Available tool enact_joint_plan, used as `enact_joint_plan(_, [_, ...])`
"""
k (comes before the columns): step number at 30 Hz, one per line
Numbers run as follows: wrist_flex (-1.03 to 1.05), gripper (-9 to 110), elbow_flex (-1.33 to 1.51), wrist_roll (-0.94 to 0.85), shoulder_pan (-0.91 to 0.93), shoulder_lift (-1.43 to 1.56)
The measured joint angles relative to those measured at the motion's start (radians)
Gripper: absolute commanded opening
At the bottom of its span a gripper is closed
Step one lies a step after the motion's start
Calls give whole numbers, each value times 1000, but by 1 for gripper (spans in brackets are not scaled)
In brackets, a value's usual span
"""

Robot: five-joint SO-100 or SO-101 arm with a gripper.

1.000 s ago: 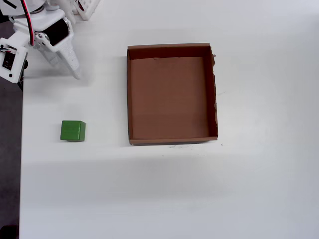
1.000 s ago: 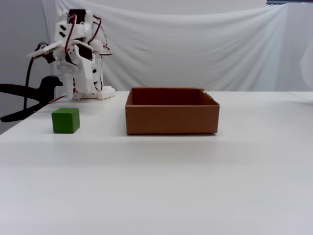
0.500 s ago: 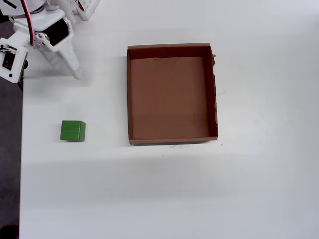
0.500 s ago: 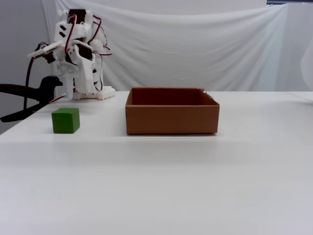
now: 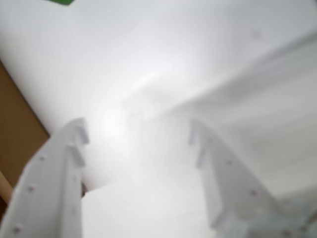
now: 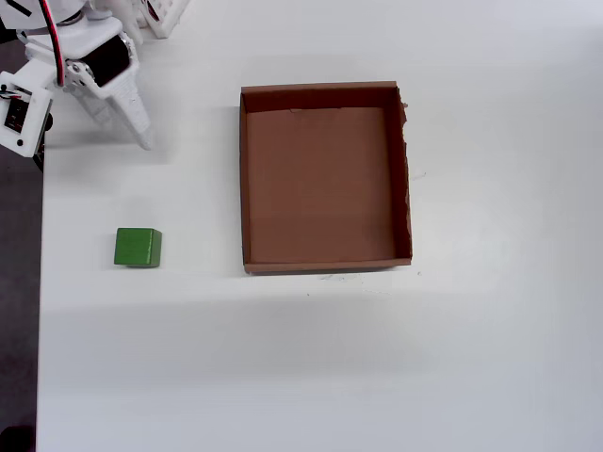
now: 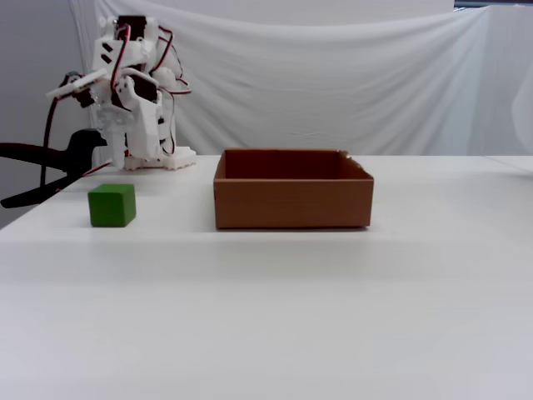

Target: Grasp a green cube and put it in a box.

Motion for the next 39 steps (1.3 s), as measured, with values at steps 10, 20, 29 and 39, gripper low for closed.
enact_joint_plan(10, [0, 26, 0, 0, -5, 0])
enact_joint_plan(20, [-149, 26, -114, 6, 9, -236])
enact_joint_plan(29, [-318, 26, -268, -40, 9, -526])
enact_joint_plan(39, [-370, 26, -485, -195, -6, -893])
